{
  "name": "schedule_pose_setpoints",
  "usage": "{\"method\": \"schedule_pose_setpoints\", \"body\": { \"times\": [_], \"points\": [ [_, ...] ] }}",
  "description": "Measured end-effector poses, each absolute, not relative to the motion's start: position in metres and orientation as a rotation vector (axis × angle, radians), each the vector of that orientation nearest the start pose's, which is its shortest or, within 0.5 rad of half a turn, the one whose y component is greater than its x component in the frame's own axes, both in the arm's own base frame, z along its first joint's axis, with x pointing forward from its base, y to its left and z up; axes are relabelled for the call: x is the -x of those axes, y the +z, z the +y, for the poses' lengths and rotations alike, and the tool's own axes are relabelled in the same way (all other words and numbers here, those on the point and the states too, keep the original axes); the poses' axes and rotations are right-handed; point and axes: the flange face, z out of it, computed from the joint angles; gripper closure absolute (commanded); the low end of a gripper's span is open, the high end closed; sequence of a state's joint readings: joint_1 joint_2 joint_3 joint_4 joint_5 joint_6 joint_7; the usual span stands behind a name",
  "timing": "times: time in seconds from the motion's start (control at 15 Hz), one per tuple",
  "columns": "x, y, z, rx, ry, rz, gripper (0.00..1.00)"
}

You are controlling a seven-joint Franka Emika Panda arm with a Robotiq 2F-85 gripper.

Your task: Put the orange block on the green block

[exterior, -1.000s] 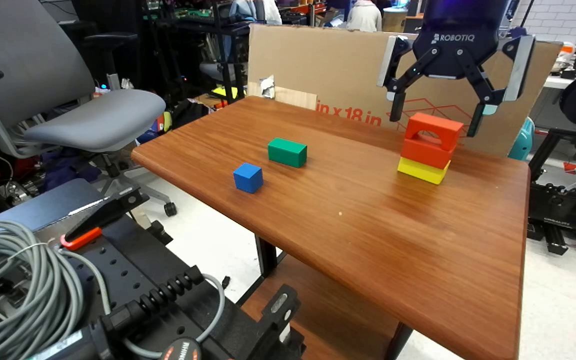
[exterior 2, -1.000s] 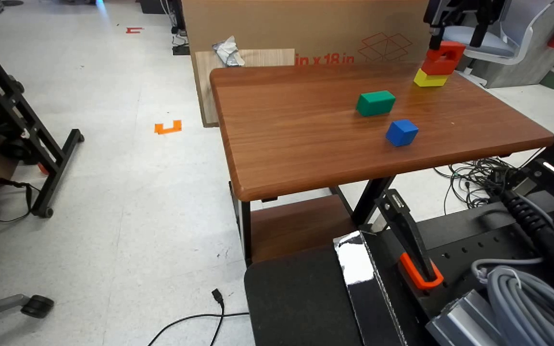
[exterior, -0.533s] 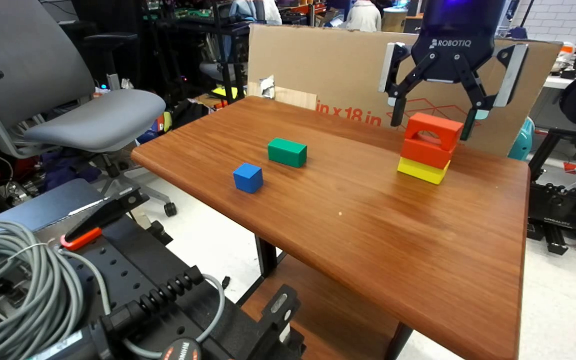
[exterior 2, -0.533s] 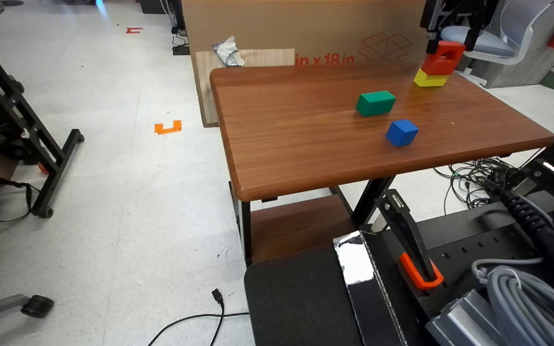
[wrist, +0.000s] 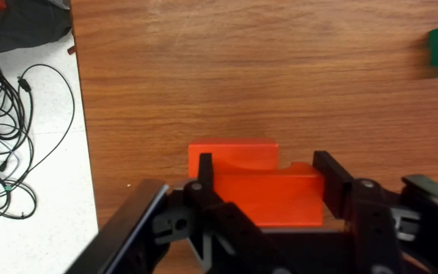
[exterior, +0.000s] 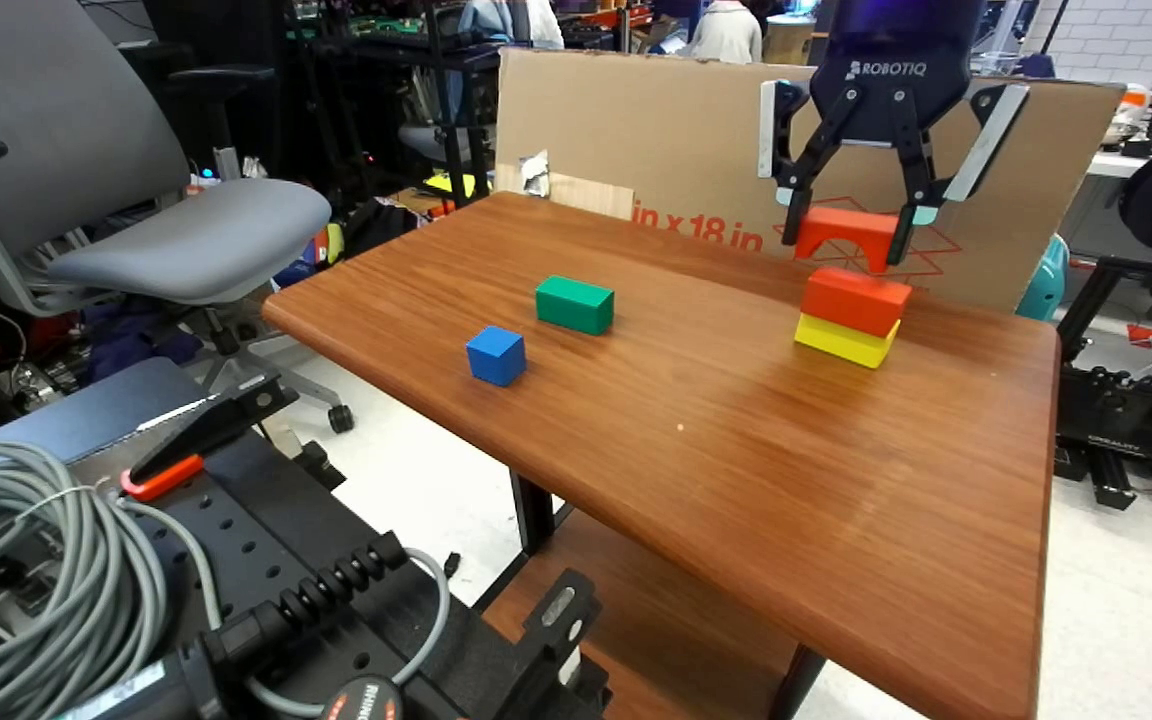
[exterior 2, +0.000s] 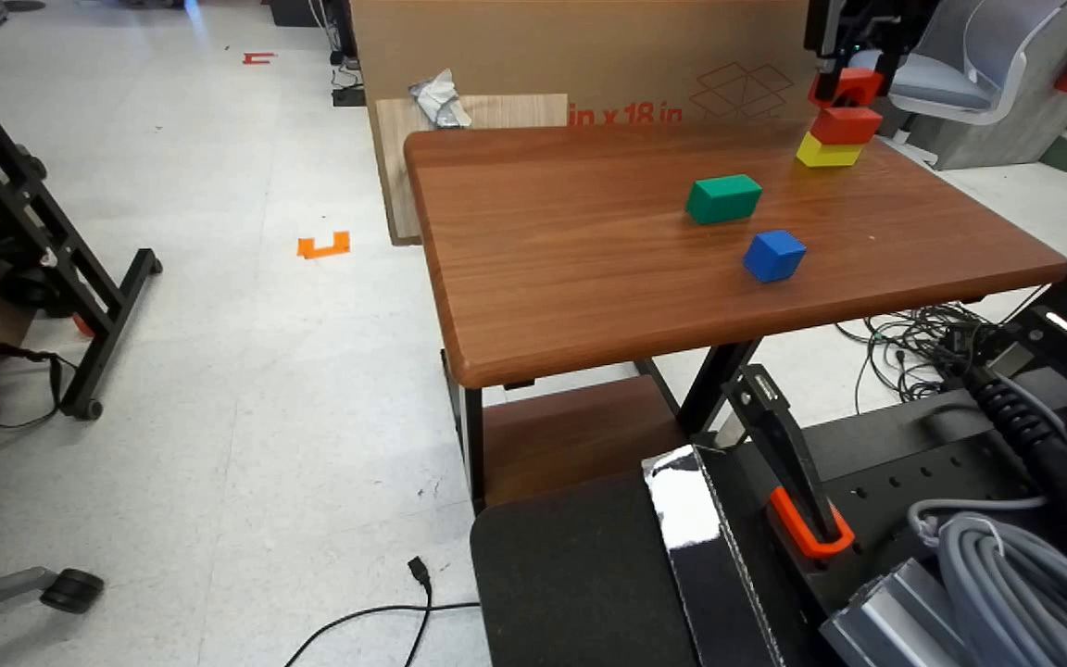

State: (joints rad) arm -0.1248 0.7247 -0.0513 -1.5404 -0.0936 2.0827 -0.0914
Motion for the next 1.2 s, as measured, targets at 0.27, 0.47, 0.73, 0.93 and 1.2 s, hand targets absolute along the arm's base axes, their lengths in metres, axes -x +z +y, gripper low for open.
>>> {"method": "schedule_pose_setpoints", "body": {
  "times": [0.27,0.47,0.73,0.93,1.2],
  "points": [
    [-0.670,0.248,-0.112,3.212,0.264,-0.049,0.59],
    [-0.652,0.269,-0.080,3.187,0.250,-0.192,0.59],
    [-0.615,0.252,-0.019,3.127,0.331,-0.366,0.59],
    [-0.588,0.220,0.010,3.102,0.405,-0.439,0.59],
    [-0.568,0.197,0.029,3.097,0.398,-0.481,0.59]
  ]
}}
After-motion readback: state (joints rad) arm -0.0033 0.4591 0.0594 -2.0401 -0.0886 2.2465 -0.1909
